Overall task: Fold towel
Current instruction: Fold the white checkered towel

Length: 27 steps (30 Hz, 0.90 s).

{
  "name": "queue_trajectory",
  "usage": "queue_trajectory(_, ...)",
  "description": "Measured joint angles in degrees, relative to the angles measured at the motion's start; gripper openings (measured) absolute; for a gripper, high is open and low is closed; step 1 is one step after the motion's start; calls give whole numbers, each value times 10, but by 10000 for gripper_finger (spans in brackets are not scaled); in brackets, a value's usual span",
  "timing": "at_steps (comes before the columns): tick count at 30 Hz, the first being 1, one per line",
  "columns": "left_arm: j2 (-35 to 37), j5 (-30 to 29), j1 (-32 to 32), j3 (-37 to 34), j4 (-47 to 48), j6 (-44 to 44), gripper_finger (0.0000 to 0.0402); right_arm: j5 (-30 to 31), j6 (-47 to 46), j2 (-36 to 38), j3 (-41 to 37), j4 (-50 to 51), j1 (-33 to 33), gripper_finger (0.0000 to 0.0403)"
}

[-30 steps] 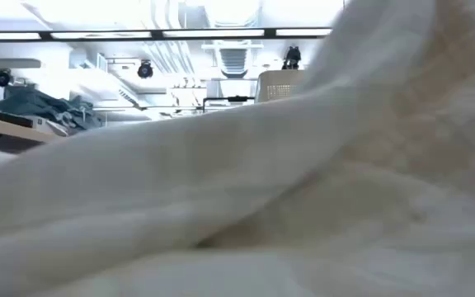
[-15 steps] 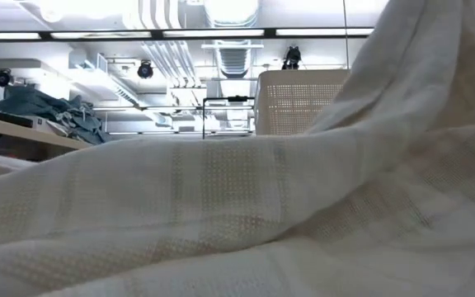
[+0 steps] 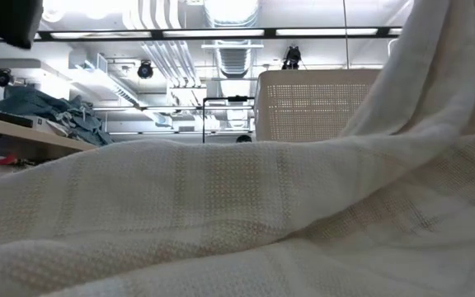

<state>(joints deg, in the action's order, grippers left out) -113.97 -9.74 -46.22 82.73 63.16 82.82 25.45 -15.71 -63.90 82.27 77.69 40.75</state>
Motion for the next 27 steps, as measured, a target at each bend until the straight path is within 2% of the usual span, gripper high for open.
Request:
queue_trajectory(4, 0, 0, 0, -15, 2, 16, 149, 0, -3, 0, -6, 0, 0, 0)
queue_trajectory(6, 1, -1, 0, -19, 2, 17, 112, 0, -4, 0, -9, 0, 0, 0)
queue_trajectory(9, 5, -3, -1, -19, 5, 9, 28, 0, -4, 0, -11, 0, 0, 0)
queue_trajectory(10, 7, -3, -1, -16, 8, 8, 15, 0, -4, 0, -12, 0, 0, 0)
queue_trajectory(13, 16, -3, -3, 13, 43, 7, 7, -1, -3, 0, -13, 1, 0, 0)
queue_trajectory(15, 18, -4, -6, 51, 99, 7, 4, -3, -3, 3, -13, 2, 0, 0)
queue_trajectory(20, 19, -3, -17, 191, 278, 24, 2, -3, -20, 15, -3, 39, 0, 0)
queue_trajectory(22, 33, -7, -21, 229, 258, 7, 2, 1, -33, 17, 8, 68, 0, 0)
queue_trajectory(27, 57, -20, -26, 303, 270, 30, 1, 29, -61, 22, 52, 120, 0, 0)
